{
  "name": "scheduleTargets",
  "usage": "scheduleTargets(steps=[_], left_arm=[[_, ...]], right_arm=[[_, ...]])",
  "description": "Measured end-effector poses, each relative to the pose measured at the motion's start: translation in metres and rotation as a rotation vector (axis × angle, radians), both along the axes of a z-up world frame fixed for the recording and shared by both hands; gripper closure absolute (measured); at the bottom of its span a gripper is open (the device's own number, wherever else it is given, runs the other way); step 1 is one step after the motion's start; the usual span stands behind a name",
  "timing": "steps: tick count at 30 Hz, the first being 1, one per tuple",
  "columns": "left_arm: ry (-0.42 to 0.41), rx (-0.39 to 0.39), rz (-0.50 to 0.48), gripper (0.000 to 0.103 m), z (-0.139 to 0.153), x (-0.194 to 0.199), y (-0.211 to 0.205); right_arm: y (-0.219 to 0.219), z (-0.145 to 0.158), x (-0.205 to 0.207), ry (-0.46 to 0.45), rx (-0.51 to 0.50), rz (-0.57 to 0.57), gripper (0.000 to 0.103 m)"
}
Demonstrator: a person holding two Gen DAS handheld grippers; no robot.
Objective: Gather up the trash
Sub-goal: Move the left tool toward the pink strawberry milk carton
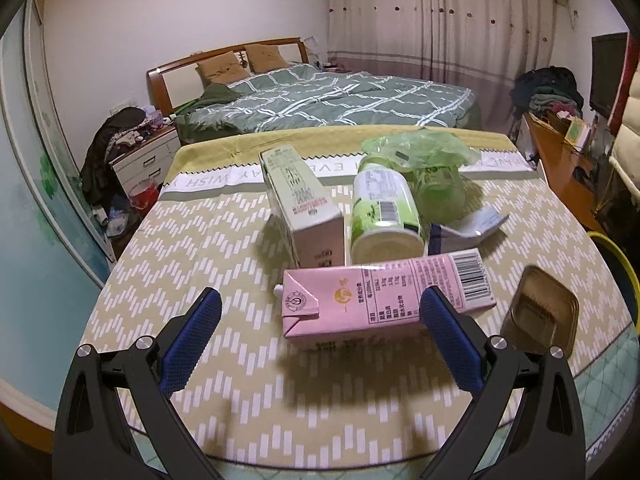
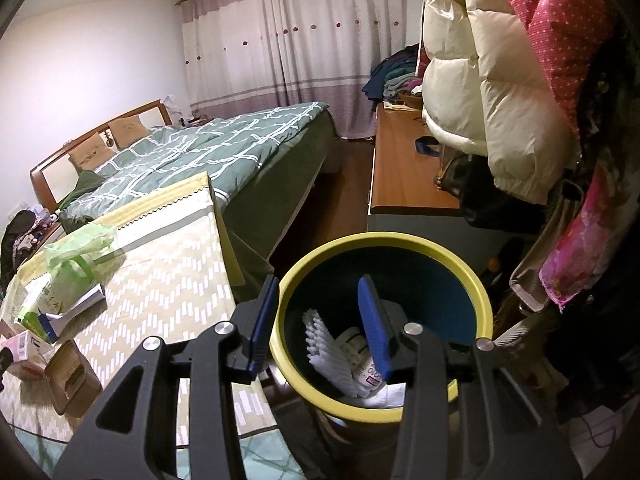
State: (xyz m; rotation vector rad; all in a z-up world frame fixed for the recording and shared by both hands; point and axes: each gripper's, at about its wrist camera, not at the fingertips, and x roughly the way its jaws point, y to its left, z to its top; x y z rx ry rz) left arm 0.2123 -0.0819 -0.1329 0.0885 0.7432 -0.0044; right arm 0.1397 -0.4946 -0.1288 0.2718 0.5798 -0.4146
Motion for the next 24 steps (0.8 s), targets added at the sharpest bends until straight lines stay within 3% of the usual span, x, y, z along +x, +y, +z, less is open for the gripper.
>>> scheduleTargets(steps=[5, 13, 19, 24], left_arm=[[0.029, 0.014, -0.044, 0.005, -0.002, -0.013, 0.001], [0.008, -0.048, -0.124, 0.005, 0.007, -0.019, 0.008], [-0.044, -0.04, -0.026, 0.005, 0.022, 0.004, 0.017], [0.001, -0.018, 0.026, 0.005, 0.011, 0.025, 0.022]], right_arm=[[0.003, -0.002, 0.002, 0.002, 0.003, 0.011, 0.064], [0.005, -0.002, 0.001, -0.004, 0.005, 0.016, 0.064], [0.007, -0.002, 0.002, -0.002, 0.005, 0.019, 0.064], [0.01, -0.002, 0.004, 0.003, 0.005, 0.028, 0.064]])
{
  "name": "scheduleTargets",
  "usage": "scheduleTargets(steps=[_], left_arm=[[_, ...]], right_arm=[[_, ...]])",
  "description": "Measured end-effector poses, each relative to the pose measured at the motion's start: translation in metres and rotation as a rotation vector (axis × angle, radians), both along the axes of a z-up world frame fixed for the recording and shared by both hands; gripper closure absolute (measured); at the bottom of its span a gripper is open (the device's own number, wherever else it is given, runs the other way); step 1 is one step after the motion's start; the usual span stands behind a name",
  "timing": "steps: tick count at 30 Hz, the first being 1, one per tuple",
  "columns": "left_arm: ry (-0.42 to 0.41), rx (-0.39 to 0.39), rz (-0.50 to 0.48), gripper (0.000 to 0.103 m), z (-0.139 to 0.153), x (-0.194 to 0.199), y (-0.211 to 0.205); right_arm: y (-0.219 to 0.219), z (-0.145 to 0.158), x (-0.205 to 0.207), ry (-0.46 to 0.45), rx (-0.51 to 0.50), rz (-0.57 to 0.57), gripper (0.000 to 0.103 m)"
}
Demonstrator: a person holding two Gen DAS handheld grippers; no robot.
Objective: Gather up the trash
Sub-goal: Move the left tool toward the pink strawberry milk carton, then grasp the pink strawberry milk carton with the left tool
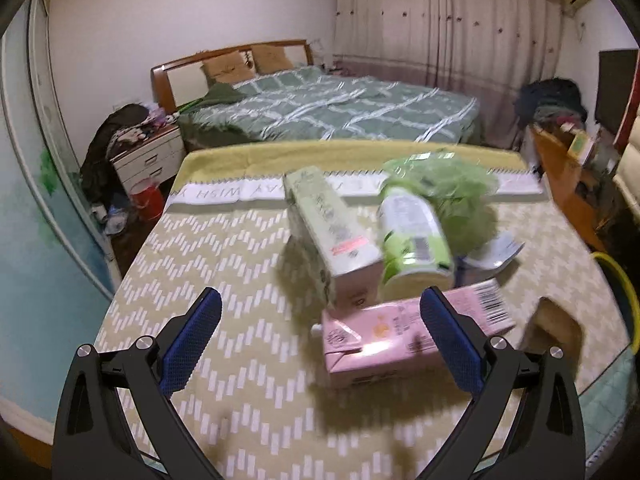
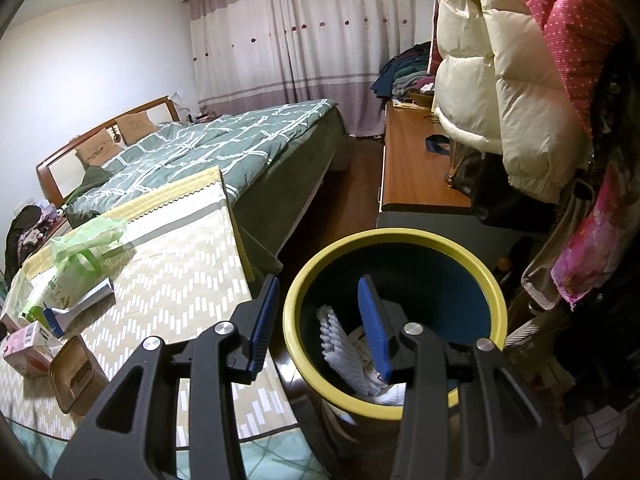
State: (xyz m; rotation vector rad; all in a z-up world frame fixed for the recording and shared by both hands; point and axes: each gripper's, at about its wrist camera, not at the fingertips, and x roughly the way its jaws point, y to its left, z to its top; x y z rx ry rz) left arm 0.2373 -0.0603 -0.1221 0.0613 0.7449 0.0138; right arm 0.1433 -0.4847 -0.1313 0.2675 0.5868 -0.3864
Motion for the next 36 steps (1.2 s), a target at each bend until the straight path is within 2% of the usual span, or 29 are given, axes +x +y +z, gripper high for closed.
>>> scheduleTargets(steps=[1, 7, 11, 16, 19, 23, 25, 27, 30, 33, 36], left_arm=[[0.022, 0.004, -0.003, 0.005, -0.005, 0.0, 0.0], [0.017, 0.002, -0.039, 0.005, -0.01, -0.021, 0.004], [0.058, -0.003, -0.144, 0.005, -0.016, -0.046, -0.003], [0.032, -0.013, -0.237, 0.005, -0.011, -0.056, -0.005], [0.051, -0.082, -0.352, 0.005, -0.009, -0.05, -0.007], [0.046, -0.014, -0.52, 0.005, -0.013, -0.042, -0.021], [0.058, -0.009, -0.57, 0.005, -0.013, -0.035, -0.024], [0.091, -0.058, -0.641, 0.005, -0.013, -0.027, -0.027], [0.159, -0.09, -0.693, 0.005, -0.022, -0.015, -0.032], [0.199, -0.094, -0.731, 0.005, -0.024, -0.019, -0.035], [0.249, -0.157, -0.798, 0.005, -0.02, -0.036, -0.037]], right_arm=[[0.0, 0.0, 0.0, -0.001, -0.001, -0.001, 0.064], [-0.001, 0.0, 0.001, -0.004, 0.007, -0.003, 0.064], [-0.001, 0.0, 0.002, -0.005, 0.006, 0.002, 0.064], [0.002, 0.0, 0.001, -0.007, 0.009, 0.011, 0.064], [0.003, 0.002, 0.001, -0.01, 0.005, 0.015, 0.064], [0.003, 0.002, 0.0, -0.01, 0.007, 0.015, 0.064], [0.002, 0.001, 0.0, -0.008, 0.01, 0.014, 0.064], [0.002, 0.0, 0.001, -0.004, 0.016, 0.015, 0.064], [0.003, -0.001, 0.004, 0.004, 0.024, 0.028, 0.064], [0.005, -0.001, 0.004, 0.005, 0.017, 0.034, 0.064], [0.004, -0.001, 0.004, 0.004, 0.032, 0.029, 0.064]])
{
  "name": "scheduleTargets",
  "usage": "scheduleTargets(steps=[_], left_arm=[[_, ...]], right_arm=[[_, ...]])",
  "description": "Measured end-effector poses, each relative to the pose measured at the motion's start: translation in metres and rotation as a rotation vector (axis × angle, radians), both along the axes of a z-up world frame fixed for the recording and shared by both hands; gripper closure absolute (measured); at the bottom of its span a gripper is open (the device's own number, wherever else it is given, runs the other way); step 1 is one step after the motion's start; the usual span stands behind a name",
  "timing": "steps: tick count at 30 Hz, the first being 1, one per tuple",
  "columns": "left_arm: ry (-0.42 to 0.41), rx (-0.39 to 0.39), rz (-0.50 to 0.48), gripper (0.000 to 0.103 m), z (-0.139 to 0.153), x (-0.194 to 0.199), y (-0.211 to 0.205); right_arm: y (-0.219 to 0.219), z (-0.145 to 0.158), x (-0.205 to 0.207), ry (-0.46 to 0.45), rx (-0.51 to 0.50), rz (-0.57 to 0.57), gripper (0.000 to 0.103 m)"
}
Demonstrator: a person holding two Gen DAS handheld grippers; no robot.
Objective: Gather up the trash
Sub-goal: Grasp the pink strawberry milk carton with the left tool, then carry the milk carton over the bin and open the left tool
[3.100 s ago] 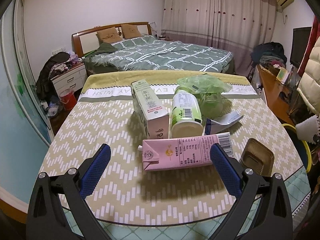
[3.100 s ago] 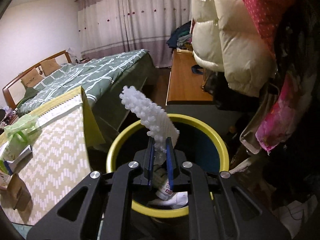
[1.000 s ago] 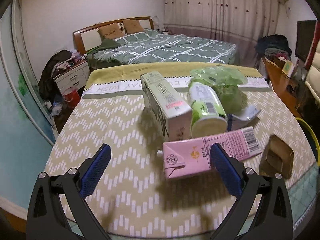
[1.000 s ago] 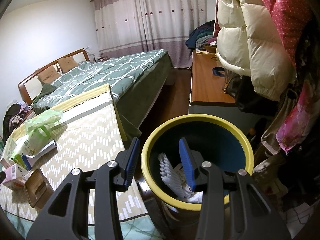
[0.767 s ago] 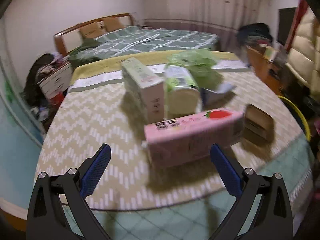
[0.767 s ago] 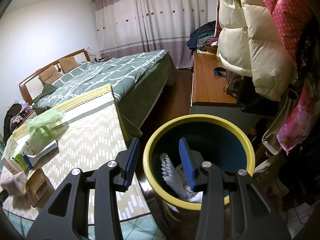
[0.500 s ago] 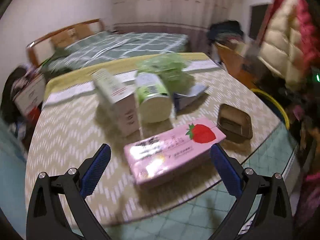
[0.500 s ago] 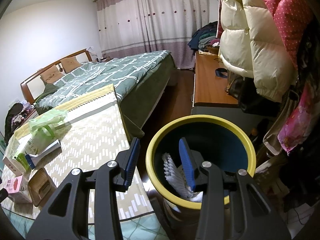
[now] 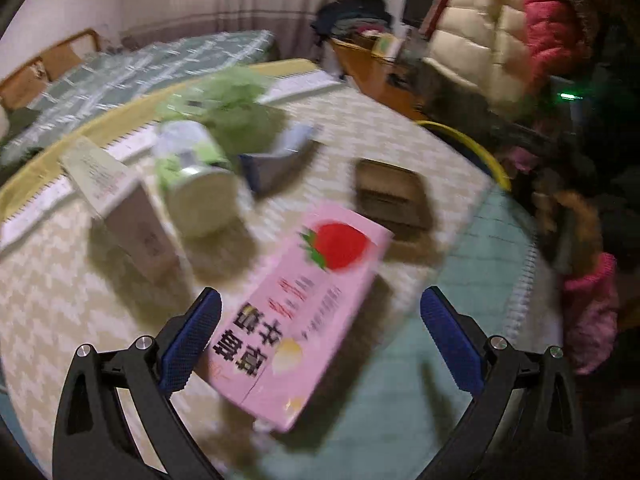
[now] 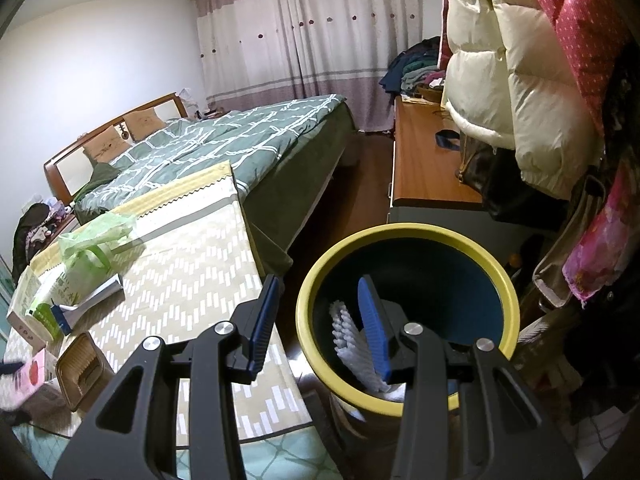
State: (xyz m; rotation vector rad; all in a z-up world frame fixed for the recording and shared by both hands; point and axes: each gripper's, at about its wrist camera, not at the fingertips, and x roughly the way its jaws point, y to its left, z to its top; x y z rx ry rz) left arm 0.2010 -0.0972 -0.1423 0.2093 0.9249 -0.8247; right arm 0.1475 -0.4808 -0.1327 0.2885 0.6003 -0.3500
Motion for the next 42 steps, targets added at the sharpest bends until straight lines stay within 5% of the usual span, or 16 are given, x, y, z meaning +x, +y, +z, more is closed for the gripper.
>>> scheduleTargets(steps=[2, 7, 11, 17, 20, 33, 42], left_arm=[[0.007, -0.014, -0.029, 0.005, 0.004, -0.013, -0.004], [-0.052, 0.094, 0.045, 0.005, 0.002, -0.008, -0.017], [0.001, 0.178, 0.103, 0.024, -0.012, 0.014, -0.027], [0.04, 0.204, 0.107, 0.049, -0.016, 0.021, -0.038], [0.033, 0.227, 0.118, 0.05, -0.013, 0.021, -0.043], [-0.094, 0.106, 0.099, 0.05, 0.067, -0.011, -0.081], [-0.076, 0.006, -0.028, 0.05, 0.086, -0.001, -0.189]], right_arm=[[0.0, 0.0, 0.0, -0.001, 0.009, 0.0, 0.064], [0.0, 0.001, -0.001, -0.006, 0.013, 0.01, 0.064], [-0.002, 0.005, -0.005, -0.015, 0.006, 0.007, 0.064], [-0.013, 0.003, -0.008, -0.017, 0.017, -0.013, 0.064], [-0.016, 0.001, -0.009, -0.017, 0.024, -0.012, 0.064], [-0.036, 0.013, -0.041, -0.078, 0.036, -0.04, 0.064], [-0.073, 0.01, -0.071, -0.075, 0.018, -0.135, 0.064]])
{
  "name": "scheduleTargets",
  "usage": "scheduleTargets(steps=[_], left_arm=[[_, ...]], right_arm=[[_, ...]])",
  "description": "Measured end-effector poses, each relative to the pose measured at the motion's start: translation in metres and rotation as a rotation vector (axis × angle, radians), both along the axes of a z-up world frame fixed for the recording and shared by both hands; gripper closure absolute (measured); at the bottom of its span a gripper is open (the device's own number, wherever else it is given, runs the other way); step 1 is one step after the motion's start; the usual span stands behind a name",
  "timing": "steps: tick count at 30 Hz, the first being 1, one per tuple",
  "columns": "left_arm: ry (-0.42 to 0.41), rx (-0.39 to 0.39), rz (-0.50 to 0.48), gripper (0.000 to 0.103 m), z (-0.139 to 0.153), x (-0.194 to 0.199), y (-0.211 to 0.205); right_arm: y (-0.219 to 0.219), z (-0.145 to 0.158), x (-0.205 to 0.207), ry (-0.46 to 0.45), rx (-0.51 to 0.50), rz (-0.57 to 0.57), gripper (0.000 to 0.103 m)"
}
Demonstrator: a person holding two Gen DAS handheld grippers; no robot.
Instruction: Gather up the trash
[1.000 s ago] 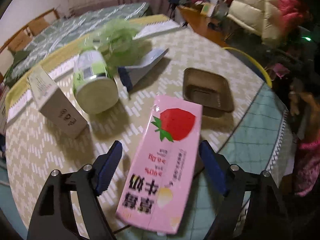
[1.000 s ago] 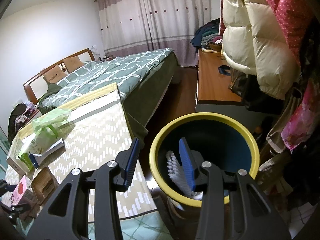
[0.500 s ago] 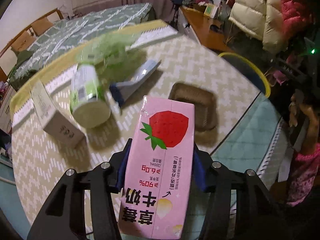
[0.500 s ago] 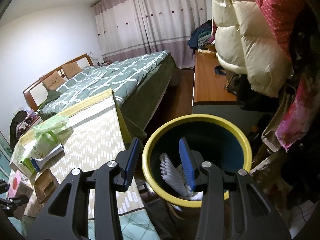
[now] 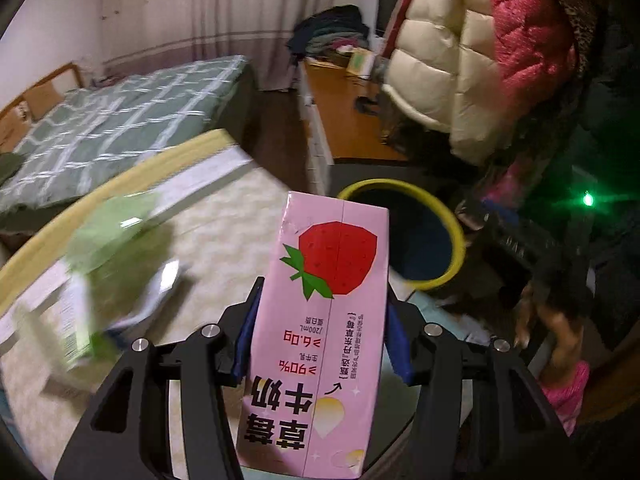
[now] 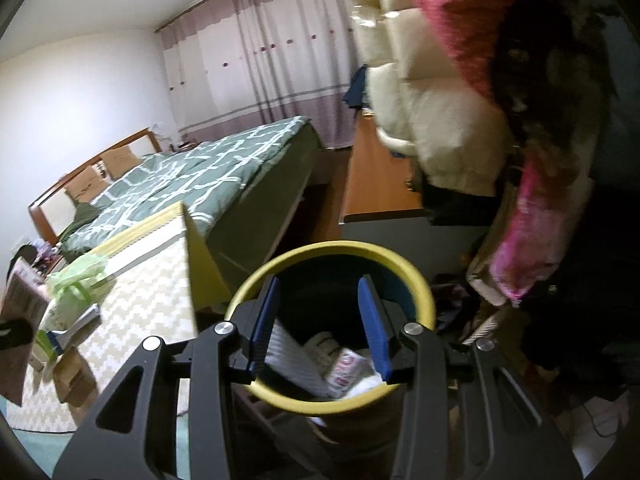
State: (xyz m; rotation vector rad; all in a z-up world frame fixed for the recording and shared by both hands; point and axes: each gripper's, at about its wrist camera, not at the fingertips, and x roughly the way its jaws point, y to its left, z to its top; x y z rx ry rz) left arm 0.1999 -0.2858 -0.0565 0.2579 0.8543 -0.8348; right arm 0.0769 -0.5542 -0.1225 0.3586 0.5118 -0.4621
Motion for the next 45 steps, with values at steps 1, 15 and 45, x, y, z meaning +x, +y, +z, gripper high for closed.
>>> scheduleTargets(steps=[1, 15, 45], left_arm=[[0.009, -0.003, -0.007, 0.05, -0.002, 0.002, -0.012], [0.113, 0.023, -0.056, 0.049, -0.06, 0.029, -0.19], [-0.334, -0.14, 0.629, 0.007, 0.014, 0.024, 0.156]], right_arm=[[-0.004, 0.0, -0.003, 0.0, 0.002, -0.008, 0.064], [-0.054, -0.015, -0.028, 0.019, 0.035, -0.102, 0.063], [0.067, 0.008, 0.056, 0.04, -0.027, 0.193, 0.059]])
